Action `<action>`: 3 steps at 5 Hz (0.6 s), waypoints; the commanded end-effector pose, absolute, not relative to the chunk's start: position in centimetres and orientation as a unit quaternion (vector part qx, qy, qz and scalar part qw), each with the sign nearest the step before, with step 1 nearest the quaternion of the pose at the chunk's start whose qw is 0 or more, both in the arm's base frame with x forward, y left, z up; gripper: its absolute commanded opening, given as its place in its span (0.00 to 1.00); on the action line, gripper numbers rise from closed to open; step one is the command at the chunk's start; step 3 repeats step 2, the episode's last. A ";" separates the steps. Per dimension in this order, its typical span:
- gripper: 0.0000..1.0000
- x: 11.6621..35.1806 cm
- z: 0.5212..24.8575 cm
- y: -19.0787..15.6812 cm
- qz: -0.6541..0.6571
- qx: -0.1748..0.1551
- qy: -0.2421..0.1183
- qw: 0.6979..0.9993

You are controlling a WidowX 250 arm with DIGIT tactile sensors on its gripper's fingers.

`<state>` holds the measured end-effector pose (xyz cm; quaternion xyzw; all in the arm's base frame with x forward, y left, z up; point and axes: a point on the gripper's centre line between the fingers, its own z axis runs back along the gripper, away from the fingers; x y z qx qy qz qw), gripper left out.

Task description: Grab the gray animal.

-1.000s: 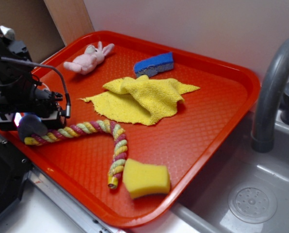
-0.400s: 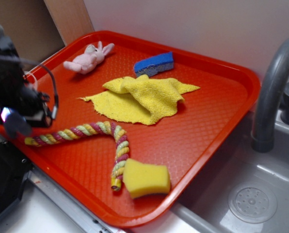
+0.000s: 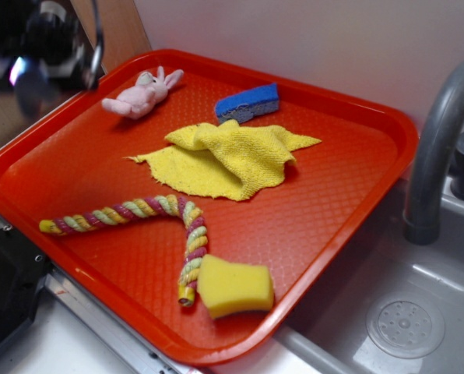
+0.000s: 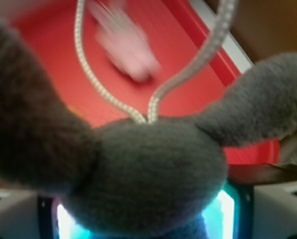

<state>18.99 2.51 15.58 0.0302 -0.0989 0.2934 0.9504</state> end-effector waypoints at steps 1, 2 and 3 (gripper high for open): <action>0.00 20.9 27.0 -1.3 0.166 -0.019 -0.181 0.969; 0.00 21.0 28.0 -1.6 0.127 -0.074 -0.175 0.973; 0.00 21.0 28.0 -1.6 0.127 -0.074 -0.175 0.973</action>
